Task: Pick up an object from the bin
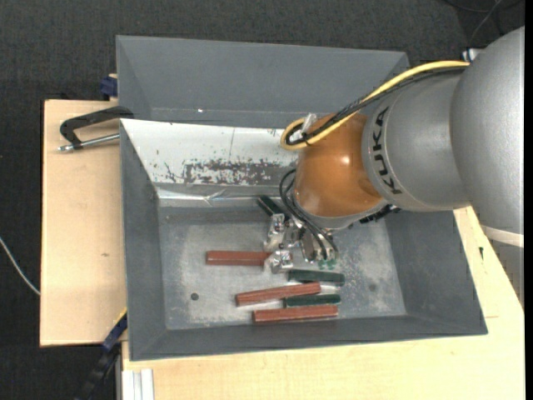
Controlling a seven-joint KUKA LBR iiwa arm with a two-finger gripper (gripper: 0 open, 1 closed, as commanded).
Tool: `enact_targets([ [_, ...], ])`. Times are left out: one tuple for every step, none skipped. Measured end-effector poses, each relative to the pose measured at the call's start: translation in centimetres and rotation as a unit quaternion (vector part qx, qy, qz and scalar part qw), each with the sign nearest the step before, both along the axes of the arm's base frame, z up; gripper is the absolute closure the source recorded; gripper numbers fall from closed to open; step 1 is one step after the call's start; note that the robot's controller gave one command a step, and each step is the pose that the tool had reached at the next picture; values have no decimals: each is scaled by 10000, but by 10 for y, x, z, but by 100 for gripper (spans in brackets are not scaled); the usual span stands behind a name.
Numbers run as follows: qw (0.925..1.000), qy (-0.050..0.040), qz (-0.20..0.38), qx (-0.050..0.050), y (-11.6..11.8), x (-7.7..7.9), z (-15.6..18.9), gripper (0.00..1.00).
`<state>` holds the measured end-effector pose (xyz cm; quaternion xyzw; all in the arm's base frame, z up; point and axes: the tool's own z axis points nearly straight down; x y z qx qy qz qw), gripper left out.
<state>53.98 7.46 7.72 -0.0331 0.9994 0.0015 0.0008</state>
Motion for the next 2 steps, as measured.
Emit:
enact_targets([
  [10000,0,1,0,0,0,0,100],
  [9999,-69,146,-1,9,24,179,100],
])
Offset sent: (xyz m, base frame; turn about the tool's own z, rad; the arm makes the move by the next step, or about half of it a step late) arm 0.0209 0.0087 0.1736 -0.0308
